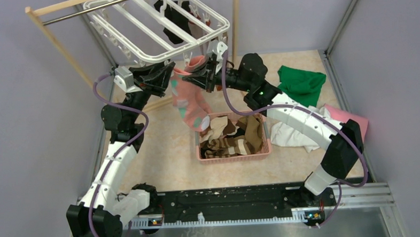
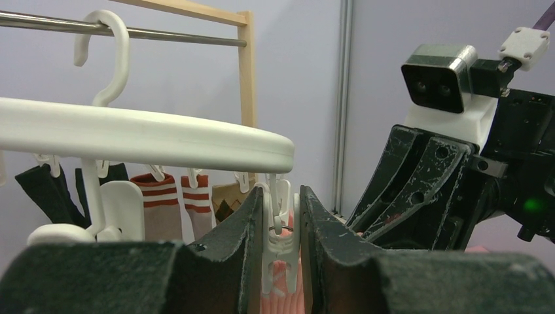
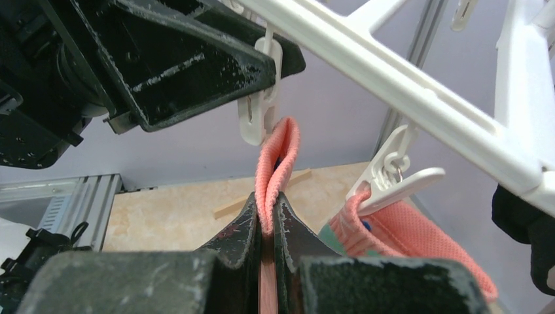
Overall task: Clip the socks to the hanger
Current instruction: Clamp the sock onto the hanger.
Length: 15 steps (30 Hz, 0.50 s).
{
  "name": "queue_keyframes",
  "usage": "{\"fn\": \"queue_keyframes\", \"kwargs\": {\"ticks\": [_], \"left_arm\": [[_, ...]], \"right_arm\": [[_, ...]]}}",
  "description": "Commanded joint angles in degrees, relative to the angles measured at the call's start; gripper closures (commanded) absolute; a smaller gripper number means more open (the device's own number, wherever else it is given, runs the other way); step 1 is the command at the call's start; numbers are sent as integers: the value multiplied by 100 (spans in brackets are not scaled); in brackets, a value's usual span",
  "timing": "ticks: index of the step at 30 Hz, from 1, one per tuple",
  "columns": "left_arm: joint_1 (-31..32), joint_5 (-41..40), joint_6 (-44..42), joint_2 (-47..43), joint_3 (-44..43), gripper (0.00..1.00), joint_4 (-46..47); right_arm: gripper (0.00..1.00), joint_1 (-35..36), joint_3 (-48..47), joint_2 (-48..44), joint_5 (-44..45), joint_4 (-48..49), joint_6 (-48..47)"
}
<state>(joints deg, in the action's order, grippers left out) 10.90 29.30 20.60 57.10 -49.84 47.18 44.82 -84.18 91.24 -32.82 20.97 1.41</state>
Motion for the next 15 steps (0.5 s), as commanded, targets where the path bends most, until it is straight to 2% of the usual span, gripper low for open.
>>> {"fn": "queue_keyframes", "kwargs": {"ticks": [1, 15], "left_arm": [[25, 5, 106, -138, -172, 89, 360], [21, 27, 181, -133, -109, 89, 387]], "right_arm": [[100, 71, 142, -256, -68, -13, -119], [100, 69, 121, -268, -229, 156, 37]]}}
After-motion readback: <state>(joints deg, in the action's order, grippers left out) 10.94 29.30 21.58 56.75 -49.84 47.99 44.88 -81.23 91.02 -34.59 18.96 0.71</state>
